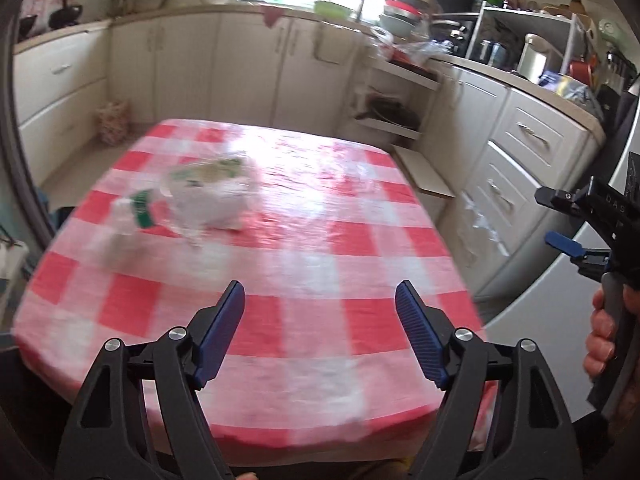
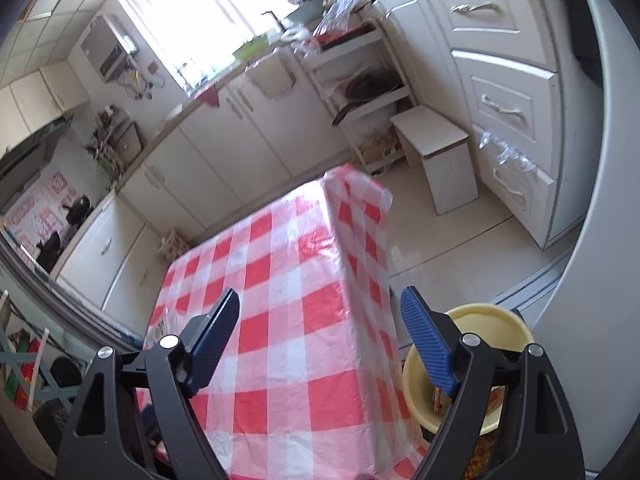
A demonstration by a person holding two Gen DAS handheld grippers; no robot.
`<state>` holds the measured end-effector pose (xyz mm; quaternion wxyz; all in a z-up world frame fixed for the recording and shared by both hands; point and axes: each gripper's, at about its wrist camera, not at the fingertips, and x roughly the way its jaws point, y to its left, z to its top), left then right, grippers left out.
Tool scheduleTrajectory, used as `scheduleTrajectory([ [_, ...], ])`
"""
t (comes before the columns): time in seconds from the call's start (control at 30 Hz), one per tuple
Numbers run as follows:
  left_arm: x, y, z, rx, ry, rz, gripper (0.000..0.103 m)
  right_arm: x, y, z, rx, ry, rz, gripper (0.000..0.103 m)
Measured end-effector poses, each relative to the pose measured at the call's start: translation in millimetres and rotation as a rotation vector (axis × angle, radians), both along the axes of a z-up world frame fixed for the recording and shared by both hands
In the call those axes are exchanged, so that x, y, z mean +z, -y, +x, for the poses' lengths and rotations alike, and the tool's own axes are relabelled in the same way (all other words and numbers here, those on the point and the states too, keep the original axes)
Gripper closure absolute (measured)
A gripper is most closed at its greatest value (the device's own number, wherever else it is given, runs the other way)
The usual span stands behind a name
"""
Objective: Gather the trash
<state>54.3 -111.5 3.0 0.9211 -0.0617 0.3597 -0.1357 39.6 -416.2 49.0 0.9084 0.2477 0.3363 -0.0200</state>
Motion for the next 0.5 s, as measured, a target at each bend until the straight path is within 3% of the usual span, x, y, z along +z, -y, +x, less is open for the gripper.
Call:
scheduleTrajectory([
  [0.2, 1, -46, 8, 0.057, 0.002, 0.058, 0.029, -6, -41, 11, 0.085, -0.020, -0.118, 0.019],
  [0.5, -8, -69, 17, 0.075, -0.021, 0.108, 0.023, -13, -84, 24, 0.170, -0.026, -0.266, 0.014],
])
